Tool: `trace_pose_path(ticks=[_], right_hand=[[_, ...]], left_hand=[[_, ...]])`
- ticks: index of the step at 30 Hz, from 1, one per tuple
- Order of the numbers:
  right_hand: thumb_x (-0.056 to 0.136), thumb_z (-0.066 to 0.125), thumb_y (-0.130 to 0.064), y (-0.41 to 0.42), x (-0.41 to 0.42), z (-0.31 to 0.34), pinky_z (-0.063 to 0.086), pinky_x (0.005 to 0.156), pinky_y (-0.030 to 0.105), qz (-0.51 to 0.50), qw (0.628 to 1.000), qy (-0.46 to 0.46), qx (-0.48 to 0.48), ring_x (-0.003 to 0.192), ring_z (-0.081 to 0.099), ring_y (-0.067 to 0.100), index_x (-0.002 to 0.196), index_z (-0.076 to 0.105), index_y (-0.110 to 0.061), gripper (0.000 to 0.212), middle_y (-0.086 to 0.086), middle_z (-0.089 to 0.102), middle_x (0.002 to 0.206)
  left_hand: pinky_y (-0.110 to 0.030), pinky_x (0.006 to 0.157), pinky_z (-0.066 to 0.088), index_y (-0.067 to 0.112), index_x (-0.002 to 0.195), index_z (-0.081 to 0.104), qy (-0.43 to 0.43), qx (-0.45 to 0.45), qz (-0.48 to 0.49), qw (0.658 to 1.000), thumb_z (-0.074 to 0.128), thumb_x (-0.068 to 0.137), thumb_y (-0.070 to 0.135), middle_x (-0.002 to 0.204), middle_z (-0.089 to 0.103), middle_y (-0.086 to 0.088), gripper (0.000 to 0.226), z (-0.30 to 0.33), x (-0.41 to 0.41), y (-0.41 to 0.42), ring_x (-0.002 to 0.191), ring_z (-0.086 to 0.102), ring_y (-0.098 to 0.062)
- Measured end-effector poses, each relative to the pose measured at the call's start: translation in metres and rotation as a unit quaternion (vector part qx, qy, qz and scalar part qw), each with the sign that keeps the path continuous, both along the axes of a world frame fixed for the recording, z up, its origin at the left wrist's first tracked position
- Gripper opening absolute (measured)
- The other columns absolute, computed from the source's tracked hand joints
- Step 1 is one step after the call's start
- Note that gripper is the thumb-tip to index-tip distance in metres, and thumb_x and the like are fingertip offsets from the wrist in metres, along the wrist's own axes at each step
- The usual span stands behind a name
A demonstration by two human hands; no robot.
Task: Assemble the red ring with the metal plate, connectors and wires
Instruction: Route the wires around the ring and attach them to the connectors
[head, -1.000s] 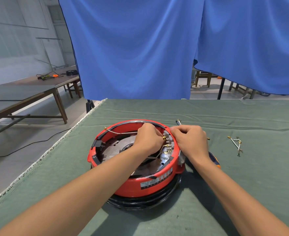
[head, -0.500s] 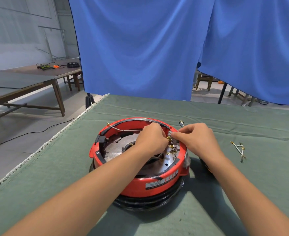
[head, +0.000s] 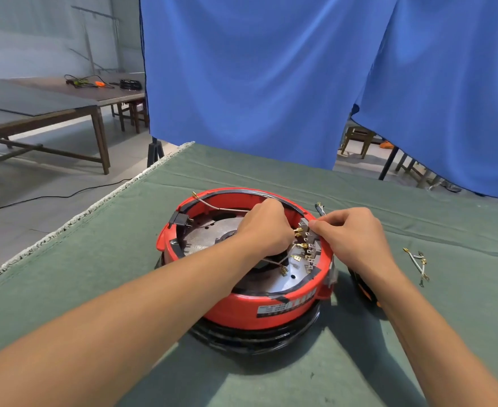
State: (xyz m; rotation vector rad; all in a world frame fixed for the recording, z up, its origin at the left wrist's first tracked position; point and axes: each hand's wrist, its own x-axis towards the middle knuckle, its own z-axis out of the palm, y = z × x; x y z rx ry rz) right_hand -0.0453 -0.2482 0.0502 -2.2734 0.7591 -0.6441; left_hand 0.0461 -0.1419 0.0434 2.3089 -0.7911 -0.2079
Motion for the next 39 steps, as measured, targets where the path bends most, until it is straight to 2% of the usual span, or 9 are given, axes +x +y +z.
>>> trace_pose_path(ticks=[7, 10, 16, 19, 23, 27, 29, 33, 39], right_hand=[[0.080, 0.071, -0.033, 0.002, -0.002, -0.001, 0.039, 0.051, 0.022, 0.002, 1.000, -0.015, -0.001, 0.056, 0.056, 0.004, 0.062, 0.073, -0.024, 0.020, -0.010, 0.066, 0.055], [0.080, 0.071, -0.033, 0.002, -0.003, 0.000, 0.043, 0.057, 0.026, 0.009, 1.000, -0.003, 0.001, 0.061, 0.060, 0.011, 0.060, 0.072, -0.024, 0.022, -0.005, 0.068, 0.058], [0.081, 0.068, -0.036, 0.007, -0.005, -0.001, 0.049, 0.064, 0.033, 0.001, 1.000, 0.004, -0.011, 0.065, 0.064, 0.016, 0.062, 0.072, -0.022, 0.025, -0.002, 0.069, 0.059], [0.083, 0.065, -0.039, 0.010, -0.006, -0.005, 0.050, 0.066, 0.035, -0.011, 0.999, 0.011, -0.040, 0.069, 0.064, 0.019, 0.066, 0.072, -0.019, 0.028, -0.001, 0.069, 0.062], [0.080, 0.061, -0.035, 0.010, -0.008, -0.005, 0.050, 0.067, 0.033, 0.004, 0.999, 0.030, -0.023, 0.069, 0.064, 0.017, 0.069, 0.071, -0.024, 0.019, -0.004, 0.067, 0.058], [0.082, 0.059, -0.028, 0.012, -0.010, -0.006, 0.049, 0.070, 0.032, 0.012, 0.999, 0.024, -0.022, 0.077, 0.064, 0.018, 0.075, 0.069, -0.026, 0.013, -0.007, 0.069, 0.068], [0.084, 0.058, -0.026, 0.013, -0.010, -0.007, 0.050, 0.072, 0.035, 0.015, 0.999, 0.022, -0.024, 0.077, 0.063, 0.021, 0.078, 0.071, -0.023, 0.015, -0.002, 0.070, 0.069], [0.085, 0.056, -0.024, 0.013, -0.010, -0.007, 0.053, 0.075, 0.041, 0.023, 0.999, 0.022, -0.014, 0.074, 0.064, 0.028, 0.081, 0.072, -0.019, 0.017, 0.003, 0.069, 0.067], [0.084, 0.057, -0.024, 0.012, -0.009, -0.008, 0.053, 0.074, 0.040, 0.018, 1.000, 0.016, -0.015, 0.073, 0.063, 0.026, 0.079, 0.072, -0.019, 0.017, 0.002, 0.069, 0.065]], left_hand=[[-0.036, 0.074, 0.047, 0.011, 0.101, 0.062, -0.041, 0.027, 0.002, 0.999, 0.057, 0.084, 0.018, 0.101, 0.065, -0.007, 0.019, 0.008, -0.014, 0.006, 0.096, 0.059, -0.030], [-0.035, 0.072, 0.041, 0.016, 0.107, 0.054, -0.074, 0.013, -0.003, 0.997, 0.054, 0.084, 0.012, 0.106, 0.063, -0.005, 0.023, 0.013, -0.017, 0.014, 0.099, 0.056, -0.029], [-0.034, 0.078, 0.049, 0.027, 0.094, 0.070, -0.080, 0.027, -0.064, 0.994, 0.060, 0.084, 0.015, 0.099, 0.068, -0.001, 0.019, 0.009, -0.021, 0.023, 0.098, 0.060, -0.023], [-0.035, 0.080, 0.052, 0.025, 0.090, 0.074, -0.066, 0.011, -0.070, 0.995, 0.062, 0.084, 0.023, 0.090, 0.069, 0.001, 0.013, 0.006, -0.020, 0.024, 0.095, 0.062, -0.021], [-0.031, 0.074, 0.047, 0.025, 0.096, 0.072, -0.091, 0.021, -0.075, 0.993, 0.064, 0.085, 0.028, 0.100, 0.069, -0.002, 0.014, 0.004, -0.022, 0.022, 0.097, 0.062, -0.023], [-0.031, 0.071, 0.041, 0.026, 0.100, 0.070, -0.126, 0.032, -0.070, 0.989, 0.062, 0.087, 0.023, 0.105, 0.068, -0.004, 0.015, 0.004, -0.024, 0.019, 0.099, 0.062, -0.027], [-0.031, 0.070, 0.040, 0.026, 0.100, 0.070, -0.139, 0.040, -0.063, 0.987, 0.060, 0.088, 0.020, 0.107, 0.068, -0.005, 0.017, 0.004, -0.024, 0.020, 0.100, 0.062, -0.028], [-0.036, 0.078, 0.050, 0.023, 0.095, 0.074, -0.126, 0.032, -0.058, 0.990, 0.062, 0.086, 0.011, 0.105, 0.069, -0.006, 0.019, 0.005, -0.020, 0.021, 0.098, 0.063, -0.029], [-0.039, 0.076, 0.052, 0.014, 0.098, 0.072, -0.158, 0.046, -0.049, 0.985, 0.060, 0.084, 0.008, 0.098, 0.070, -0.009, 0.021, 0.004, -0.024, 0.016, 0.093, 0.064, -0.031]])
